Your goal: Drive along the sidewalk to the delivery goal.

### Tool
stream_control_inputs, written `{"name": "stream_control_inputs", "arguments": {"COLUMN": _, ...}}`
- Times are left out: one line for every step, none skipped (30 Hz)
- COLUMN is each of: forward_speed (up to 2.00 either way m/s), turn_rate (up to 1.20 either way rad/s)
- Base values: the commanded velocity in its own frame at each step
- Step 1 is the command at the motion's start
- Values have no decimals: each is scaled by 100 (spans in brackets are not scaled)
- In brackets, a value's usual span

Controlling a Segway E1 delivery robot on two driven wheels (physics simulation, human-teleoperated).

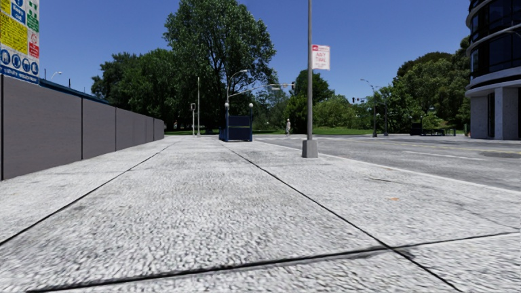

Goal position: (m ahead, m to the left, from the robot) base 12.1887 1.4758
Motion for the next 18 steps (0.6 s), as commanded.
{"name": "stream_control_inputs", "arguments": {"forward_speed": 189, "turn_rate": 0}}
{"name": "stream_control_inputs", "arguments": {"forward_speed": 189, "turn_rate": 0}}
{"name": "stream_control_inputs", "arguments": {"forward_speed": 189, "turn_rate": 0}}
{"name": "stream_control_inputs", "arguments": {"forward_speed": 189, "turn_rate": 0}}
{"name": "stream_control_inputs", "arguments": {"forward_speed": 189, "turn_rate": 0}}
{"name": "stream_control_inputs", "arguments": {"forward_speed": 189, "turn_rate": 0}}
{"name": "stream_control_inputs", "arguments": {"forward_speed": 189, "turn_rate": 0}}
{"name": "stream_control_inputs", "arguments": {"forward_speed": 189, "turn_rate": 0}}
{"name": "stream_control_inputs", "arguments": {"forward_speed": 189, "turn_rate": 0}}
{"name": "stream_control_inputs", "arguments": {"forward_speed": 189, "turn_rate": 0}}
{"name": "stream_control_inputs", "arguments": {"forward_speed": 189, "turn_rate": 0}}
{"name": "stream_control_inputs", "arguments": {"forward_speed": 189, "turn_rate": 0}}
{"name": "stream_control_inputs", "arguments": {"forward_speed": 189, "turn_rate": 0}}
{"name": "stream_control_inputs", "arguments": {"forward_speed": 189, "turn_rate": 0}}
{"name": "stream_control_inputs", "arguments": {"forward_speed": 189, "turn_rate": 0}}
{"name": "stream_control_inputs", "arguments": {"forward_speed": 189, "turn_rate": 0}}
{"name": "stream_control_inputs", "arguments": {"forward_speed": 189, "turn_rate": 0}}
{"name": "stream_control_inputs", "arguments": {"forward_speed": 189, "turn_rate": 0}}
